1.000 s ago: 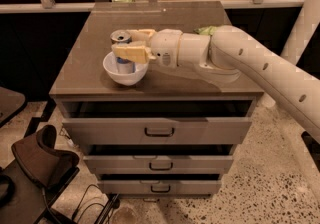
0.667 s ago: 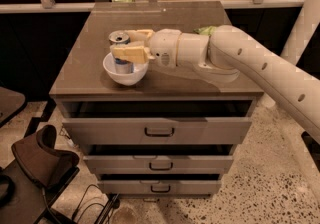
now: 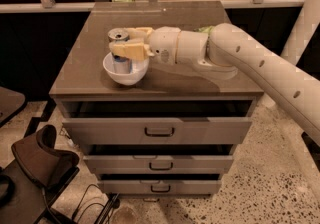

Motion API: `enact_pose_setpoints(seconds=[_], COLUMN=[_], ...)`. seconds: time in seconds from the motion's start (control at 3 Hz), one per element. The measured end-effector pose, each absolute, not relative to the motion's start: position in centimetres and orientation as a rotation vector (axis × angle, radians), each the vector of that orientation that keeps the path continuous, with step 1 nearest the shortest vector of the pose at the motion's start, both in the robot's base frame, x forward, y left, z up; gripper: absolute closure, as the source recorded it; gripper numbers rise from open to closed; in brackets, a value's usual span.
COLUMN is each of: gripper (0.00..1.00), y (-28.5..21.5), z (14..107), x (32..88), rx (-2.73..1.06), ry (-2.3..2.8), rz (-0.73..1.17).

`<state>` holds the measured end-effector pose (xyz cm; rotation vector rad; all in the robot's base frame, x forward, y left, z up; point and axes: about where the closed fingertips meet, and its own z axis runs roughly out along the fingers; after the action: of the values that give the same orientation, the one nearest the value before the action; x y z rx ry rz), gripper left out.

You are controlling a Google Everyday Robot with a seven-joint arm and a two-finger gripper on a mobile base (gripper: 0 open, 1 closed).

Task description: Pick redbull can from white bowl and place on counter

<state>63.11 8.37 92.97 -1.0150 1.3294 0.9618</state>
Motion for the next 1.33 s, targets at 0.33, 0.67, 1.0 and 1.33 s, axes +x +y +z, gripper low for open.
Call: enact_pose_setpoints(seconds=[0.33, 0.67, 1.0, 1.33], gripper=[1.00, 1.00, 1.00, 1.00], y=[7.3, 6.0, 4.8, 5.5], z=[94.9, 98.1, 101.9, 102.7], x=[64.7, 66.0, 67.8, 70.3], rx=[-0.988, -1.005, -1.061, -1.133], ry=[1.318, 1.324, 1.364, 1.416], rz=[1.017, 1.033, 0.999, 0.989])
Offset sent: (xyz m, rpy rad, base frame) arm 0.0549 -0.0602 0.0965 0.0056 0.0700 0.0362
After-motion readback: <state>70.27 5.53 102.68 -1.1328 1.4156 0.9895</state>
